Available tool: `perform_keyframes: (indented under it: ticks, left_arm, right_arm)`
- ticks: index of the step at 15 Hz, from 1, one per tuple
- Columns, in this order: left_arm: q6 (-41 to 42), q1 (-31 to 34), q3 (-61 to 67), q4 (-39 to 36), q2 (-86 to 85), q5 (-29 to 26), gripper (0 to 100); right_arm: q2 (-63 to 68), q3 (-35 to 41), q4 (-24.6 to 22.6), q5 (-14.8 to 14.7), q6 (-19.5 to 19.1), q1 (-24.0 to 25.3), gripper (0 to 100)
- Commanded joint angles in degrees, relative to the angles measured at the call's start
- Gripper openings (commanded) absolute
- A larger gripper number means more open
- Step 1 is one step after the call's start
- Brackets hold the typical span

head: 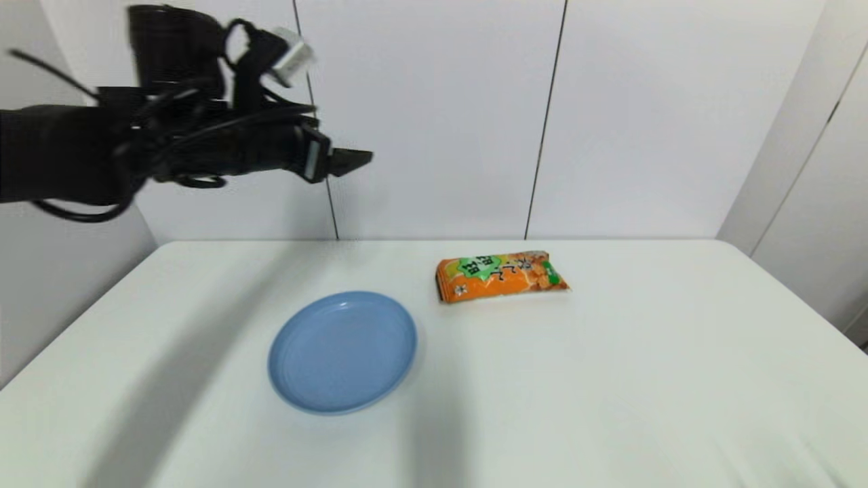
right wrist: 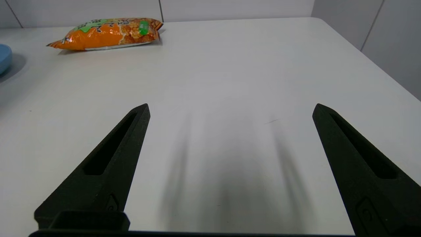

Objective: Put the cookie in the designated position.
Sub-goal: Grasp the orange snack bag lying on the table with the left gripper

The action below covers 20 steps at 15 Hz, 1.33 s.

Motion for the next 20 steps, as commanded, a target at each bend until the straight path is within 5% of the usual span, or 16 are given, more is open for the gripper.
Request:
perform_keyframes:
  ticks: [1,18,19,20]
  left_arm:
    - [10.1,-9.6,-21.4,13.2,22.4,-0.4,100]
    - [6.0,-16.4,-23.3,14.2,34.1,-0.1,100]
    - [4.4,-16.4,-23.3,14.2,34.4,-0.1,0]
    - [3.9,-16.6,-23.3,14.2,34.7,-0.1,0]
  right_arm:
    - [0.1,0.1,0.0,0.0,0.0,0.0,100]
    - [0.1,0.1,0.0,0.0,0.1,0.0,100]
    - [0.1,0.1,0.0,0.0,0.0,0.0,100]
    - [0.1,0.1,0.0,0.0,0.1,0.0,100]
